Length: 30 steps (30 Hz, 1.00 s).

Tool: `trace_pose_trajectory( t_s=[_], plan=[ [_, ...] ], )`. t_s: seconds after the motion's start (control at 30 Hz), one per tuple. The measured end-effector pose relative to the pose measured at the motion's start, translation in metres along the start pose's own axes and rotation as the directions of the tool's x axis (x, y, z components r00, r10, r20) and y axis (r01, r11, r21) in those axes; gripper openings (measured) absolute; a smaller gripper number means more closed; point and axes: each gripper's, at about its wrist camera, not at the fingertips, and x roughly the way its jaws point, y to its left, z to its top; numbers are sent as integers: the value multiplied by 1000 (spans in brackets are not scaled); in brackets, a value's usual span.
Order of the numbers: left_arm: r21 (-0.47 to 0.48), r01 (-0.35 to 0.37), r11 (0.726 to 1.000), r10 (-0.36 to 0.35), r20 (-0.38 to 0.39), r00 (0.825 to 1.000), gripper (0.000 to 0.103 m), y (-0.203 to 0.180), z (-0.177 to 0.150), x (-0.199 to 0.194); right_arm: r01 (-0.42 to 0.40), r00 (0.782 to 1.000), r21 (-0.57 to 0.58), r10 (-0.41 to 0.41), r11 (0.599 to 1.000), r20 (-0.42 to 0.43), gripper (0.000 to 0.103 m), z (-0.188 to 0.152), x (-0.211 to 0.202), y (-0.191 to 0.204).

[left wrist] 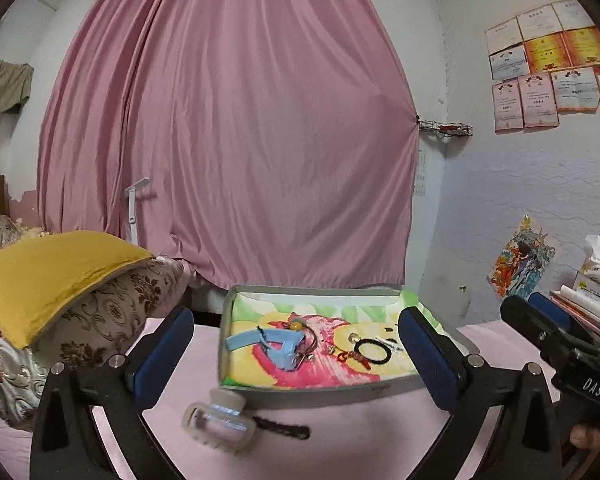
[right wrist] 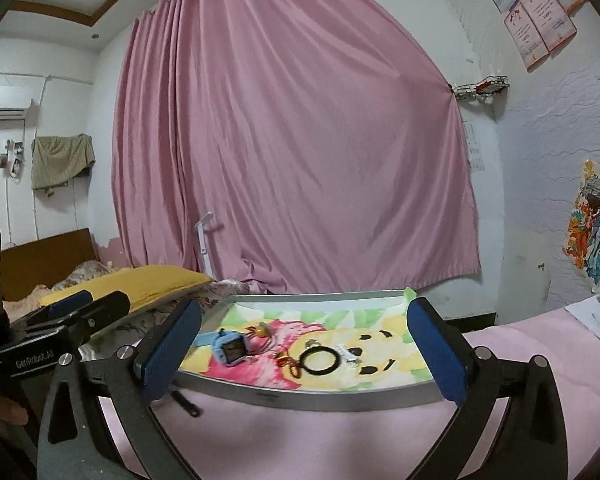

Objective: Organize jewelry
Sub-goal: 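Move both tools toward the beige claw clip and black beaded cord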

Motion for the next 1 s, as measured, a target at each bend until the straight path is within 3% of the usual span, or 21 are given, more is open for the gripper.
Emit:
trace_pose_trajectory(
  t_s=[0.37,0.63,0.8,0.9,1.0],
  plan=[
    [25,-53,998,53,-4,999,103,32,-17,-35,-52,999,0,52,999,-15,101,-21,-14,21],
    [21,-70,997,72,-108,992,103,64,-31,-31,-94,988,-69,85,993,-127,101,-36,2,47],
    [-17,-51,999,46,-206,977,103,79,-39,-16,-156,959,-82,131,984,-252,101,-44,25,57],
    [-38,-43,998,32,-266,963,103,84,-46,-3,-182,928,-71,148,981,-342,101,-51,42,59],
    [-59,-32,998,11,-333,943,103,86,-52,11,-212,884,-64,164,975,-438,87,-61,63,60]
  ],
)
